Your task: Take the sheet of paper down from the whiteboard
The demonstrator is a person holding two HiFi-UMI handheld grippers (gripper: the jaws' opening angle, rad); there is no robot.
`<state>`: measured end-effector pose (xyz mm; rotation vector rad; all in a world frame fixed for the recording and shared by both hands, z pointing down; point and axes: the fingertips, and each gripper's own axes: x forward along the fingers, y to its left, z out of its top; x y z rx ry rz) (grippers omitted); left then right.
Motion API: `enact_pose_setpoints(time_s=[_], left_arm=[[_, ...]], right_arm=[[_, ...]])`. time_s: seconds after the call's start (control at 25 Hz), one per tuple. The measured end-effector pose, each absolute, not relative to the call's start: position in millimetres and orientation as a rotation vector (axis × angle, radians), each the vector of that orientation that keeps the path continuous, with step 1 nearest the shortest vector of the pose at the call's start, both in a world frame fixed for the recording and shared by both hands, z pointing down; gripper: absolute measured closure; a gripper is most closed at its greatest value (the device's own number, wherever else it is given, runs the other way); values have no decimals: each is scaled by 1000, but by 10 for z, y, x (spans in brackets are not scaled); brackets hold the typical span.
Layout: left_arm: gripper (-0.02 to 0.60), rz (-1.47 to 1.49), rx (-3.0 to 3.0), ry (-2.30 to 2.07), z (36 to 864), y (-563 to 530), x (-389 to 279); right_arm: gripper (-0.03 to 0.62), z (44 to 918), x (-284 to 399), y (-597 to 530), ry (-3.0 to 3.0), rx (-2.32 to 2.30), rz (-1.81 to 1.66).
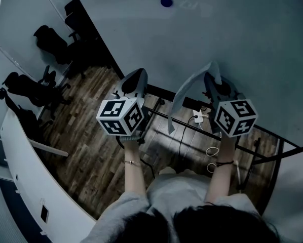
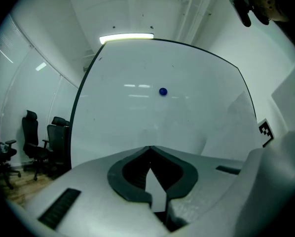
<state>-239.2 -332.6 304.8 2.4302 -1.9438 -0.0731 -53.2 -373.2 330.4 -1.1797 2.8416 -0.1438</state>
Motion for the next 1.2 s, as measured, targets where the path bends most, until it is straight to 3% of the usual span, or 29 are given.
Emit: enact_pose_setpoints(time_s=[0.48,1.2], left_arm=[[575,-82,2354,-1871,3529,-3108,-2327],[575,-80,2337,-1907,3613,-2923,-2360]], right_arm=[[592,3358,-749,-3641,2946,-1074,-87],[592,3274,-903,-3520,2971,-1014,-4]])
